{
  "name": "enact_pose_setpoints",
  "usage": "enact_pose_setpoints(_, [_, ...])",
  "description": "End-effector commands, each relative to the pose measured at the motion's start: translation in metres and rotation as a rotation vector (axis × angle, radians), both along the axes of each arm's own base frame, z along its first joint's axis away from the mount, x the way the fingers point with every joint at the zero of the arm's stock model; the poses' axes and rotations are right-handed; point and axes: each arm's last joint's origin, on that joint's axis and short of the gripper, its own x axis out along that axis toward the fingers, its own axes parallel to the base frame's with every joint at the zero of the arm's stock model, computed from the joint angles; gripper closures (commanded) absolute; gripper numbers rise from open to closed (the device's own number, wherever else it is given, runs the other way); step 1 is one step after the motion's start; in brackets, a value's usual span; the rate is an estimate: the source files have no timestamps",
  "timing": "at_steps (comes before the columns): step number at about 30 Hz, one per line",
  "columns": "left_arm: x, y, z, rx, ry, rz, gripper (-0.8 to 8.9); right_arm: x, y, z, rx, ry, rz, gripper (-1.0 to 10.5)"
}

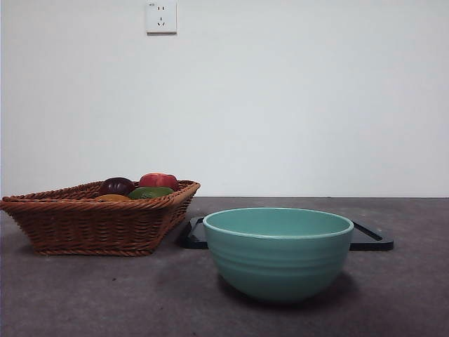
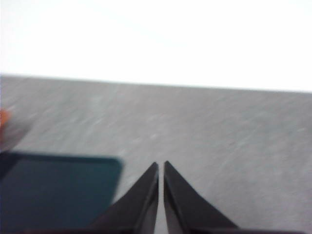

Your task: Pick up the wifruite, put it on the bowl, pick up the plate, put it on desk

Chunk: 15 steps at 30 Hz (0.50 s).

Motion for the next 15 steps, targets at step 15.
enact_pose_setpoints(15, [0.001, 0.0, -0.007, -0.007, 0.025, 0.006, 7.95, -0.001, -0.014, -0.101, -0.031, -0.129, -0.153, 9.4])
